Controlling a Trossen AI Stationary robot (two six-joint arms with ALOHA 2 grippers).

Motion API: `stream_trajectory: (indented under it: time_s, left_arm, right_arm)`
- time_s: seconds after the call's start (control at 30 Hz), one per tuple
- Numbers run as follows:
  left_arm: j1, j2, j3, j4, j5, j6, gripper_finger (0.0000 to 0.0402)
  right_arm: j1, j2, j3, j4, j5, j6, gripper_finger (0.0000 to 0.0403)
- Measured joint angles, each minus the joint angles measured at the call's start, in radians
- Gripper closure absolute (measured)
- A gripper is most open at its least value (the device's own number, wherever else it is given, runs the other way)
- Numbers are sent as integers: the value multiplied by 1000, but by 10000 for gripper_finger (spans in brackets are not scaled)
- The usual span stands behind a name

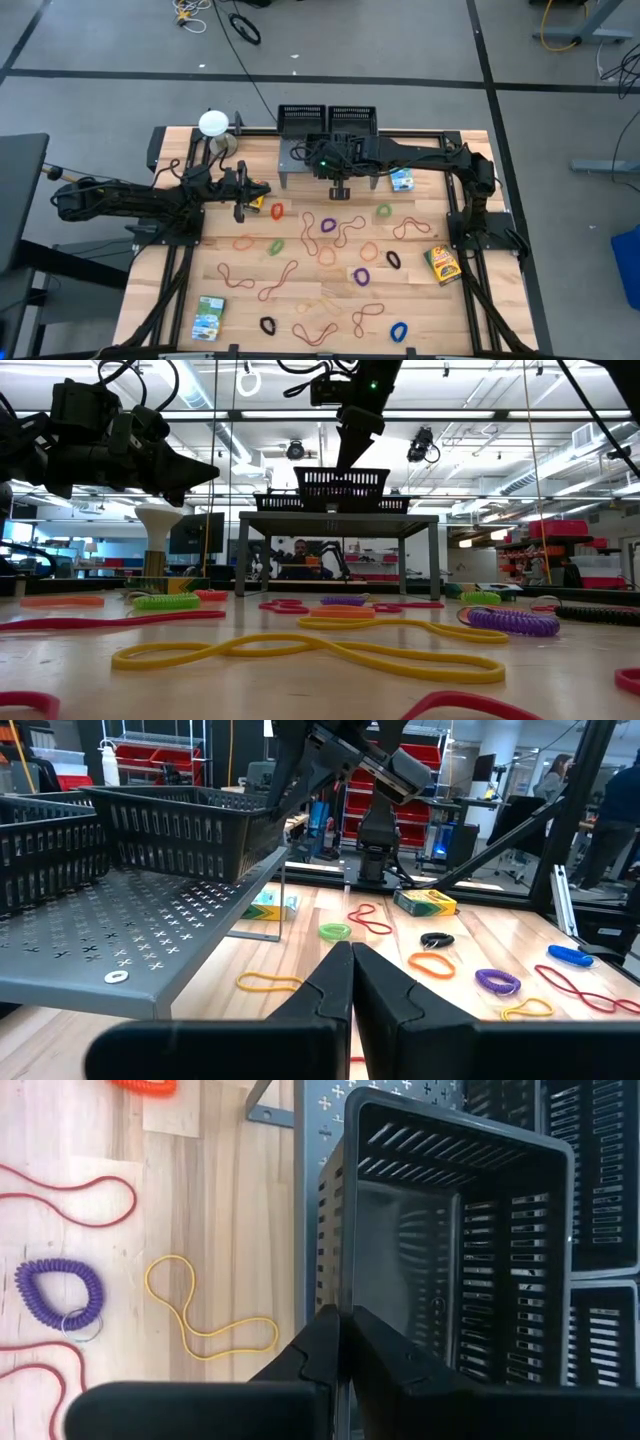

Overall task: Pick & Place Office Desk Supplies
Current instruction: Put the black basket on the shelf, then put the green spring keychain into the top right black basket on the shelf

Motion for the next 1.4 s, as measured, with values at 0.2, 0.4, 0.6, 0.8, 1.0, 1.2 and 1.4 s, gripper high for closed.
stream_trajectory:
  time_s: [0.2, 0.4, 0.6, 0.8, 1.0, 1.2, 1.4]
  left_arm:
    - [0, 0, 0, 0, 0, 0, 392]
    - [0, 0, 0, 0, 0, 0, 392]
    - [0, 0, 0, 0, 0, 0, 392]
    - [0, 0, 0, 0, 0, 0, 392]
    - [0, 0, 0, 0, 0, 0, 392]
    - [0, 0, 0, 0, 0, 0, 392]
    - [0, 0, 0, 0, 0, 0, 392]
  right_arm:
    - [-8, 0, 0, 1, -2, 4, 375]
    - [-8, 0, 0, 1, -2, 4, 370]
    - [-8, 0, 0, 1, -1, 4, 342]
    - [-8, 0, 0, 2, 1, 4, 323]
    - [-8, 0, 0, 20, 20, 4, 309]
    - [12, -2, 0, 23, 24, 17, 295]
    - [25, -18, 0, 20, 35, 28, 291]
